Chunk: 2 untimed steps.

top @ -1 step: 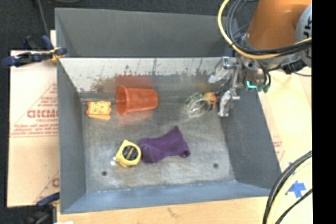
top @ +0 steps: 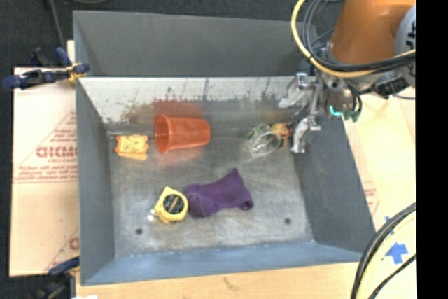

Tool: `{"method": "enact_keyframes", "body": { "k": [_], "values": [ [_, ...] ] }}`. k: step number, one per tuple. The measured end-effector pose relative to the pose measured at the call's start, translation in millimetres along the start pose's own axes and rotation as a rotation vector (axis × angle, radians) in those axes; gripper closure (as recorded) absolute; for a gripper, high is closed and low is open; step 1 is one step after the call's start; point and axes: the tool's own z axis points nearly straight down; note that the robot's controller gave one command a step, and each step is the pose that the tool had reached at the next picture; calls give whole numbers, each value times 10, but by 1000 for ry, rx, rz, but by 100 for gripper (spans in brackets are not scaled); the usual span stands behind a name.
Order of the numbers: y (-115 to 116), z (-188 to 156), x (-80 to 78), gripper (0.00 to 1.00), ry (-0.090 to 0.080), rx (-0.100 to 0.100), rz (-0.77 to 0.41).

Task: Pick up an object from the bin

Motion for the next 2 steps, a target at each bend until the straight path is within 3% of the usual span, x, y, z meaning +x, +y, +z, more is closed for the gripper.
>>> {"method": "enact_keyframes", "body": {
  "k": [1,2],
  "values": [
    [83,283,152,0,-6,1,-69],
    [670,601,406,0,1,-1,-270]
  ]
}}
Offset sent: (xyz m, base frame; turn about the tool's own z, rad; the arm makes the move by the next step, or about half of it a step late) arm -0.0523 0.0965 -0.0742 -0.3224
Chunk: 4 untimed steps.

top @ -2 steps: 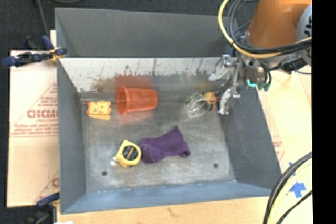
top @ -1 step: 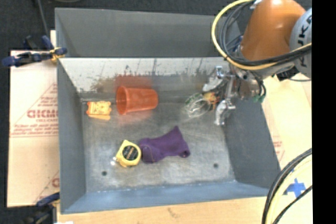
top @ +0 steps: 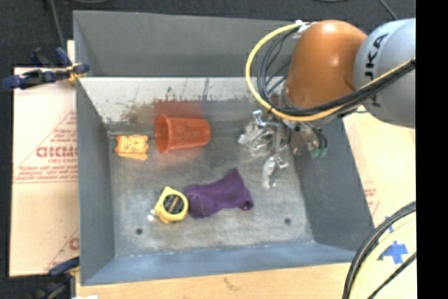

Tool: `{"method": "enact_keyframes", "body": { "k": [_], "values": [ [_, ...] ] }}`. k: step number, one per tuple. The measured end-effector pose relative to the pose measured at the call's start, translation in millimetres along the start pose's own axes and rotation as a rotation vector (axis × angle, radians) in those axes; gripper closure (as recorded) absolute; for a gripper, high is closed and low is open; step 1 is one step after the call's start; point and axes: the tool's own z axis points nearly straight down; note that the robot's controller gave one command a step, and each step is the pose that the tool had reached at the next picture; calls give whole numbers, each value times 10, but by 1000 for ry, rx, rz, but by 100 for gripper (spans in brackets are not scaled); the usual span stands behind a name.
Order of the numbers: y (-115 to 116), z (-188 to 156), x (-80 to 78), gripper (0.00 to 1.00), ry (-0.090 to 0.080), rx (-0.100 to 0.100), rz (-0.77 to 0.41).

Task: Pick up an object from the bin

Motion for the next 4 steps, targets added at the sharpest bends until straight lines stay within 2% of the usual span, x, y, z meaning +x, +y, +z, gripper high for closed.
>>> {"method": "enact_keyframes", "body": {
  "k": [1,2,3,4],
  "values": [
    [88,369,117,0,-6,-5,-9],
    [315,951,-107,100,-26,9,91],
    [315,951,-107,100,-26,9,90],
    [318,-487,-93,100,-3,0,101]
  ]
}}
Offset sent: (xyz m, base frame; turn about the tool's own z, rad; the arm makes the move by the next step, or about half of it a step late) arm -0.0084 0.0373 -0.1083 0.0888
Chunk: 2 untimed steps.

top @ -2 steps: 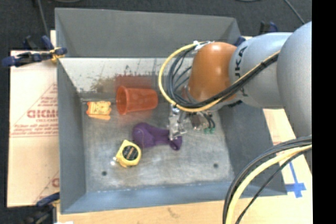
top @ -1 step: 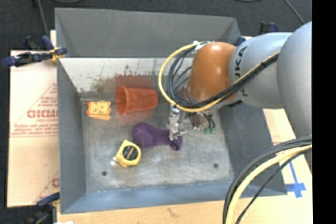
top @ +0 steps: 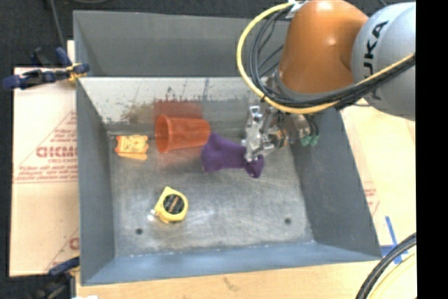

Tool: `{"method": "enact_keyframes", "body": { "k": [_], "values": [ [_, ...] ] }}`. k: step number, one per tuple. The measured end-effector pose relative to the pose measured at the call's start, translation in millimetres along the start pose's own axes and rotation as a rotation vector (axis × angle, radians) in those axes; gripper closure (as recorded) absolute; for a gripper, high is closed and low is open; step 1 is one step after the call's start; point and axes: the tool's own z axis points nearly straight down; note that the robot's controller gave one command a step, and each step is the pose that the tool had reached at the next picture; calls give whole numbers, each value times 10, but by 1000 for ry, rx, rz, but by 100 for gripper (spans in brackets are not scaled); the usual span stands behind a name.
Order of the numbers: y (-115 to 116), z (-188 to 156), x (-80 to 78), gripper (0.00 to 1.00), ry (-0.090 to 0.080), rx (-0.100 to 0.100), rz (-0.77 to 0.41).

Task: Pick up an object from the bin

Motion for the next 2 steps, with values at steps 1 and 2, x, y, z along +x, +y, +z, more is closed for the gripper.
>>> {"method": "enact_keyframes", "body": {
  "k": [1,2],
  "values": [
    [1,12,7,0,3,0,-1],
    [1,13,8,100,3,0,-2]
  ]
}}
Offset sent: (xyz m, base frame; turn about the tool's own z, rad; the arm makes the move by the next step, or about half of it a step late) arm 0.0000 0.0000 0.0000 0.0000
